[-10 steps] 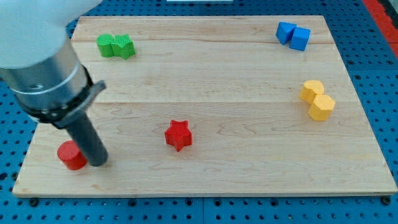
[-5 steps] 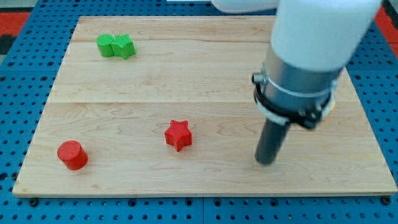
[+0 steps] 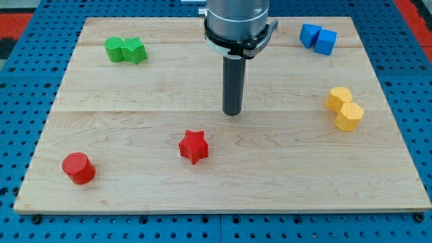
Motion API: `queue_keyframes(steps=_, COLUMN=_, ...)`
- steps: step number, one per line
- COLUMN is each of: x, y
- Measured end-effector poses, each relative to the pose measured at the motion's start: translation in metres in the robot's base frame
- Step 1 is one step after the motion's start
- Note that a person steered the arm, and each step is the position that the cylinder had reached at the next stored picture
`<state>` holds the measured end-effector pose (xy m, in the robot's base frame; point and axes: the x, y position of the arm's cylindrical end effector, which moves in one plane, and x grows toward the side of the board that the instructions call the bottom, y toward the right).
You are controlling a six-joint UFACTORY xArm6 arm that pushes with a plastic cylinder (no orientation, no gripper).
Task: Place the arm towards the right side of the red star
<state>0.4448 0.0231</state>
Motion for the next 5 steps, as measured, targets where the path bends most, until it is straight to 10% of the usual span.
queue_keyframes(steps=1, x=0.002, y=0.0)
queue_keyframes(steps=2, x=0.09, y=-0.014)
queue_keyframes(steps=5, x=0.084, y=-0.075)
